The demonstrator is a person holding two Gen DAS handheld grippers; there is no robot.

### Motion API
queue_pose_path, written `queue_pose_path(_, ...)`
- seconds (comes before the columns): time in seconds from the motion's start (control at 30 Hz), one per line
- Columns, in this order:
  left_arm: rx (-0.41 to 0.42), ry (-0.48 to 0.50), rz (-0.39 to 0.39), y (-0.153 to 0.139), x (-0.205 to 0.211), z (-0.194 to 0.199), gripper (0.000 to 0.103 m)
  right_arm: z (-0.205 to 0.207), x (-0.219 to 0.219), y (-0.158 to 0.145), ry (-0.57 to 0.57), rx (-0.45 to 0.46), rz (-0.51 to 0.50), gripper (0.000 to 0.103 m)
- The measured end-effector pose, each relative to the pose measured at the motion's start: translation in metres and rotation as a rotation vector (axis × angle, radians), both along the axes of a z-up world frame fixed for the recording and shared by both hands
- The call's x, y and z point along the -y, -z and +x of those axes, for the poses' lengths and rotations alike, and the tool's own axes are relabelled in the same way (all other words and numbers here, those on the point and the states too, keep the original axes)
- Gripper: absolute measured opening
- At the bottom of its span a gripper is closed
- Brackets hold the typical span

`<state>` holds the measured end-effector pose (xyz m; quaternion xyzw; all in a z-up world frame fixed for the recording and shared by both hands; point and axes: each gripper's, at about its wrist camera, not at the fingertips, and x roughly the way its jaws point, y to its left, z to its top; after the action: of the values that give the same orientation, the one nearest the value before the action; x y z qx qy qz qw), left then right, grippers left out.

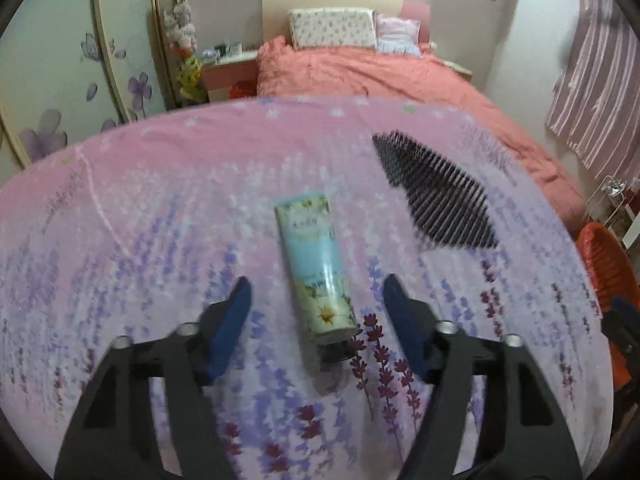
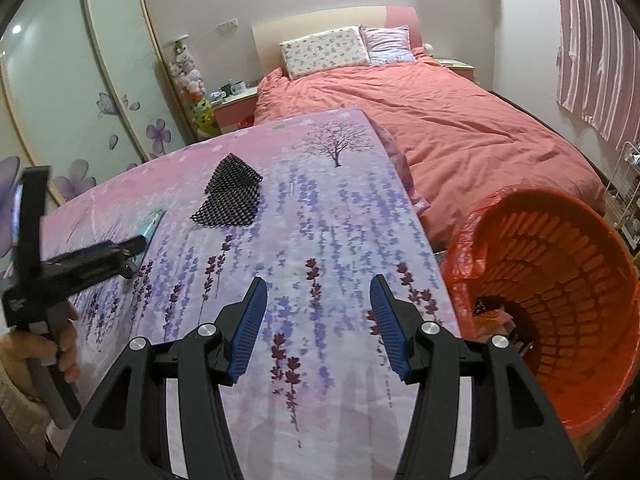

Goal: Collect trash
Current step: 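Move both open grippers back over the bed cover toward the remaining items, then grasp the light-blue lotion tube with the left gripper while the right gripper grasps the black mesh pad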

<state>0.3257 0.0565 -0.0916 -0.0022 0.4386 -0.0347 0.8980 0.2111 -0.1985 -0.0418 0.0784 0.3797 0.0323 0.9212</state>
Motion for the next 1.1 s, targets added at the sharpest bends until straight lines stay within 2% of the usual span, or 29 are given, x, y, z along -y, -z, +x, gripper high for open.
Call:
queue_pose_path(0.03,-0.017,-0.005,-0.003,0.005,0.002,0.002,0.049,0.001,-0.001,0.001,-0.001,-0.002,0.000,0.054)
queue_pose_path(0.07,0.005,-0.018,0.023,0.004,0.004,0.002,0.044,0.002,-0.002,0.001,-0.003,-0.004,0.001,0.054)
queue_pose_path(0.13,0.007,-0.031,0.048,0.005,0.004,0.005,0.028,0.005,-0.006,0.002,-0.009,-0.010,0.002,0.054)
queue_pose_path(0.23,-0.003,-0.071,0.060,0.005,-0.008,0.009,0.028,0.009,-0.012,0.003,-0.020,-0.011,0.000,0.054)
queue_pose_path(0.4,0.008,-0.159,0.134,0.005,-0.051,0.005,0.028,0.024,-0.026,0.008,-0.046,-0.022,0.007,0.054)
queue_pose_path(0.57,0.008,-0.186,0.086,0.004,-0.081,0.001,0.029,0.054,-0.049,0.015,-0.073,-0.032,0.018,0.054)
queue_pose_path(0.67,0.007,-0.184,0.077,0.003,-0.083,0.002,0.029,0.070,-0.062,0.016,-0.072,-0.011,-0.003,0.062)
queue_pose_path(0.7,0.007,-0.184,0.075,0.004,-0.083,0.002,0.029,0.077,-0.066,0.017,-0.068,-0.002,-0.015,0.070)
queue_pose_path(0.8,0.007,-0.184,0.066,0.003,-0.087,0.001,0.029,0.104,-0.078,0.016,-0.054,0.011,-0.045,0.072)
queue_pose_path(0.83,0.007,-0.184,0.067,0.004,-0.086,0.000,0.029,0.110,-0.080,0.016,-0.052,0.008,-0.046,0.078)
queue_pose_path(0.9,0.007,-0.184,0.069,0.005,-0.088,-0.001,0.029,0.127,-0.086,0.017,-0.048,-0.001,-0.056,0.083)
queue_pose_path(1.1,0.007,-0.184,0.068,0.004,-0.087,-0.002,0.029,0.156,-0.104,0.023,-0.071,-0.056,-0.119,0.084)
